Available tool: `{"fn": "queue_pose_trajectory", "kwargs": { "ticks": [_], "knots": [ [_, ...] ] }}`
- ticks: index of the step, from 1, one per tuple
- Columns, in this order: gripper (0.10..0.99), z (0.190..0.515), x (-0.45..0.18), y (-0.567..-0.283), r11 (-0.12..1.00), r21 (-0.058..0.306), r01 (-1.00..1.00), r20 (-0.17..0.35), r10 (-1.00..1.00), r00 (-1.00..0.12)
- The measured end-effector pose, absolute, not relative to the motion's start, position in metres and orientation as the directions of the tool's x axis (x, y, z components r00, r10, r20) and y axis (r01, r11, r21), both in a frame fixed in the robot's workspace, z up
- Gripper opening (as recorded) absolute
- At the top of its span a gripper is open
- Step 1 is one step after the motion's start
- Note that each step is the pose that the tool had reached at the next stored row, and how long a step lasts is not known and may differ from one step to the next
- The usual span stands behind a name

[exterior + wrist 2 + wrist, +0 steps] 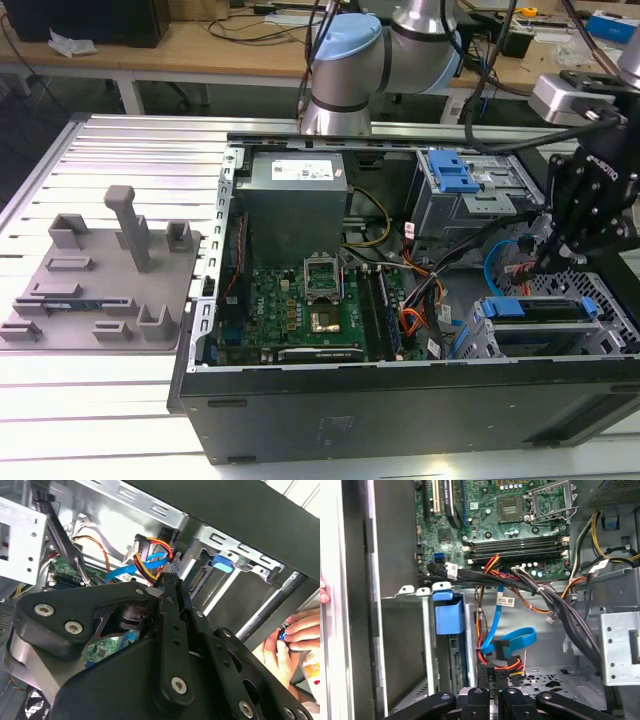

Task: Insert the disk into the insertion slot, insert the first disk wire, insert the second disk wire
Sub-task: 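Insert the first disk wire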

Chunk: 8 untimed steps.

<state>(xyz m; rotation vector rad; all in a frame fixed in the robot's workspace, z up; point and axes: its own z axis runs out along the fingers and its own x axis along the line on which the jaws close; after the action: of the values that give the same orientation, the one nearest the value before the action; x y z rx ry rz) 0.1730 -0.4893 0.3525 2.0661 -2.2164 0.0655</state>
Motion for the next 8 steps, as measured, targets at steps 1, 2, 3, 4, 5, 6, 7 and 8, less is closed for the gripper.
{"fn": "queue_pose_trajectory", "kwargs": {
  "ticks": [1,2,3,4,5,6,7,8],
  "knots": [
    [0.165,0.352,0.175,-0.492,0.072,0.047,-0.996,0.109,-0.992,-0.067],
    [0.165,0.352,0.176,-0.493,0.072,0.048,-0.996,0.108,-0.992,-0.067],
    [0.165,0.352,0.177,-0.495,0.072,0.050,-0.996,0.108,-0.992,-0.066],
    [0.165,0.353,0.179,-0.497,0.071,0.052,-0.996,0.108,-0.992,-0.065],
    [0.165,0.353,0.181,-0.500,0.070,0.054,-0.996,0.108,-0.992,-0.064],
    [0.165,0.352,0.181,-0.501,0.069,0.054,-0.996,0.108,-0.992,-0.063],
    [0.165,0.353,0.182,-0.503,0.068,0.054,-0.996,0.108,-0.992,-0.061],
    [0.165,0.352,0.182,-0.505,0.065,0.054,-0.996,0.108,-0.992,-0.059]
  ]
}}
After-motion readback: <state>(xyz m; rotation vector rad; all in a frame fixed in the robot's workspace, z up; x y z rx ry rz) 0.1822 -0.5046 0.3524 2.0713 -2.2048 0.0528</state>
